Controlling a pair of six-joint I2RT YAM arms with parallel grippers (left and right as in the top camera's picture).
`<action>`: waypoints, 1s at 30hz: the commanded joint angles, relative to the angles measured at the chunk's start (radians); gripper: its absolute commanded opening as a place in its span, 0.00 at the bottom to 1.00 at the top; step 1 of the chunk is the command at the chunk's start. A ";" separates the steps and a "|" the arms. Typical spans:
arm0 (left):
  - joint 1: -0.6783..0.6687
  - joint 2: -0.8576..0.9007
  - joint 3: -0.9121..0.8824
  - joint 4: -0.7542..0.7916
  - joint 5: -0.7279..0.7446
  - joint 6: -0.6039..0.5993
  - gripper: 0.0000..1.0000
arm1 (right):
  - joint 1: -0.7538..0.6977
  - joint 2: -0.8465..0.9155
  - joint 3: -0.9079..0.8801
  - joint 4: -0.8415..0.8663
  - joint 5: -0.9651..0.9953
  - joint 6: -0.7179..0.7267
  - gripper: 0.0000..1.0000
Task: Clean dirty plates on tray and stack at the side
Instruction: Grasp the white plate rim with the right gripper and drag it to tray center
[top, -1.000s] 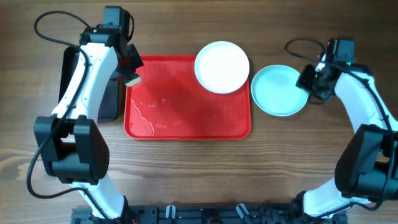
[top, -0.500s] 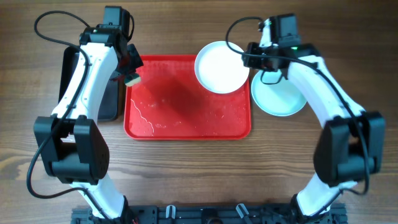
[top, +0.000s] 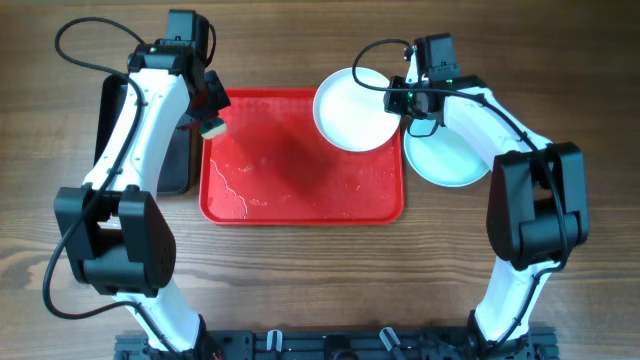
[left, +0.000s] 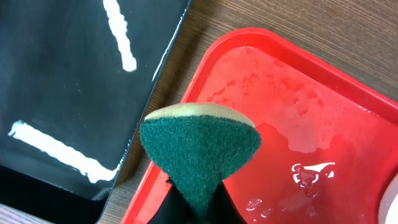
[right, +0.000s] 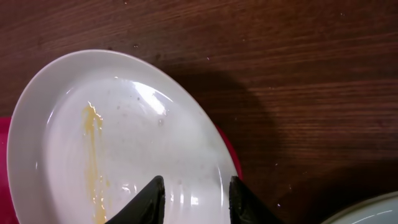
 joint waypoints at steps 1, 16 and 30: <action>0.004 -0.007 0.003 0.002 0.006 -0.013 0.04 | -0.002 0.005 0.017 0.014 0.006 -0.074 0.34; 0.004 -0.007 0.003 0.003 0.006 -0.013 0.04 | -0.003 0.031 0.101 0.016 0.146 -0.177 0.38; 0.004 -0.007 0.003 0.003 0.006 -0.013 0.04 | -0.002 0.111 0.101 -0.013 0.097 -0.215 0.20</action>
